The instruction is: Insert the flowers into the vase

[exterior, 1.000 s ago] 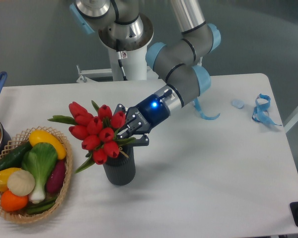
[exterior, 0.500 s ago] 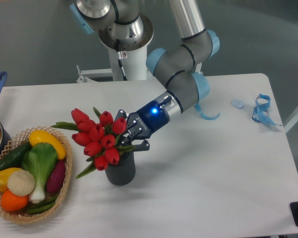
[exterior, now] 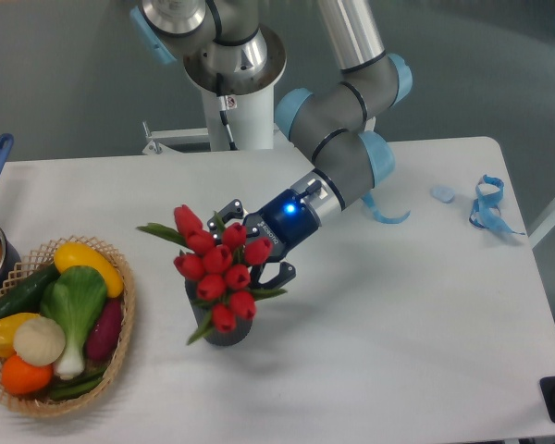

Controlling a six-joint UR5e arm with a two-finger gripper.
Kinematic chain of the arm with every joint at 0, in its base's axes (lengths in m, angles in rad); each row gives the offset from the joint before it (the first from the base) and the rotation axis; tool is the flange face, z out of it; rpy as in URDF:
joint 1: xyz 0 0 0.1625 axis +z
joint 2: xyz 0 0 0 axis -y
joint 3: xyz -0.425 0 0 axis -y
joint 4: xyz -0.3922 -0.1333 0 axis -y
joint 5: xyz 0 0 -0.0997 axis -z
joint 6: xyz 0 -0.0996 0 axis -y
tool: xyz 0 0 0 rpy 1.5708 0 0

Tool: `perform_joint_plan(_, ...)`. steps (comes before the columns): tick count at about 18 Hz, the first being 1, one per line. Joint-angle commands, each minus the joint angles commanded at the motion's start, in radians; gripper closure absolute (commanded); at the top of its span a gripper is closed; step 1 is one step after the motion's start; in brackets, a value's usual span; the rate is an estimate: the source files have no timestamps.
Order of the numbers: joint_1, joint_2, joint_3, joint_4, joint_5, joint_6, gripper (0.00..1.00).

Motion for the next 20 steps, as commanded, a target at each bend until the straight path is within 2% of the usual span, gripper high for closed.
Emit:
perform_joint_plan(2,0.009,0.037,-0.006,-0.003,0.012,0.000,0.00)
perform_joint_plan(5,0.023,0.084,-0.003,-0.003,0.102,0.000,0.00)
perform_joint_plan(7,0.063,0.136,0.003,-0.003,0.205,0.002,0.00)
perform_joint_plan(10,0.121,0.184,0.014,-0.003,0.345,0.031,0.00)
perform_joint_plan(14,0.202,0.245,0.011,-0.005,0.589,0.055,0.00)
perform_joint_plan(16,0.236,0.279,0.018,-0.006,0.649,0.064,0.00)
perform_joint_plan(18,0.244,0.320,0.041,-0.008,0.716,0.084,0.00)
perform_joint_plan(20,0.256,0.360,0.076,-0.020,0.831,0.090,0.00)
